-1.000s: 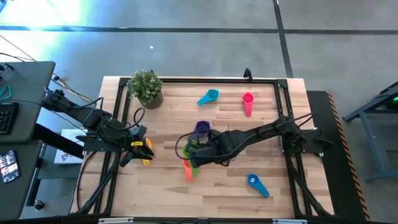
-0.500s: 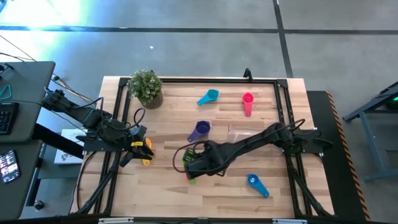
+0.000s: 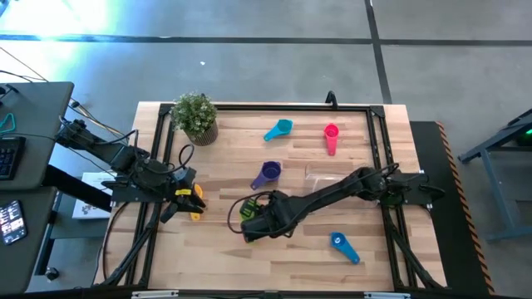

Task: Nest measuring cups in basket
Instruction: Stack the green measuring cup on top of the orange measuring cup

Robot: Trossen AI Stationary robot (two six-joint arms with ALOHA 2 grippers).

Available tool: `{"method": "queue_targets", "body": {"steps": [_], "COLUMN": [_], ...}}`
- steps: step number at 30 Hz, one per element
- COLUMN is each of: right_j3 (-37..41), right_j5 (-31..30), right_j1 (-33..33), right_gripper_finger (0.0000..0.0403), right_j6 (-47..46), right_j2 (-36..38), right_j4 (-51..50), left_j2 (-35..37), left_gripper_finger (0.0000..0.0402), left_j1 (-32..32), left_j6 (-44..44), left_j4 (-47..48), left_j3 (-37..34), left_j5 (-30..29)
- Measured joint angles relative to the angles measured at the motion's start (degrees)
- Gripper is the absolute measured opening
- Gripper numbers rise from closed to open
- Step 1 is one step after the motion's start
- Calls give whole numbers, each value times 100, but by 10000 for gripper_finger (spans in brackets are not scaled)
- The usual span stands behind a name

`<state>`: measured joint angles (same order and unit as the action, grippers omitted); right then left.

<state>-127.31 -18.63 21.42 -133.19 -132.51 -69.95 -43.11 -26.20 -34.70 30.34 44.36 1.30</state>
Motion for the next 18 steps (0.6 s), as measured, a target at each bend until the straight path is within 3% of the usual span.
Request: {"method": "queue_targets", "body": {"steps": [18], "right_j3": [1], "right_j5": [130], "right_j1": [1], "right_gripper_finger": [0], "right_j6": [-194], "right_j2": [-170], "right_j4": [-236], "left_j2": [2], "left_gripper_finger": [87], "left_j1": [1], "left_j6": [87], "left_j4": [-2], "left_j3": [-1], "left_j5": [-1]}}
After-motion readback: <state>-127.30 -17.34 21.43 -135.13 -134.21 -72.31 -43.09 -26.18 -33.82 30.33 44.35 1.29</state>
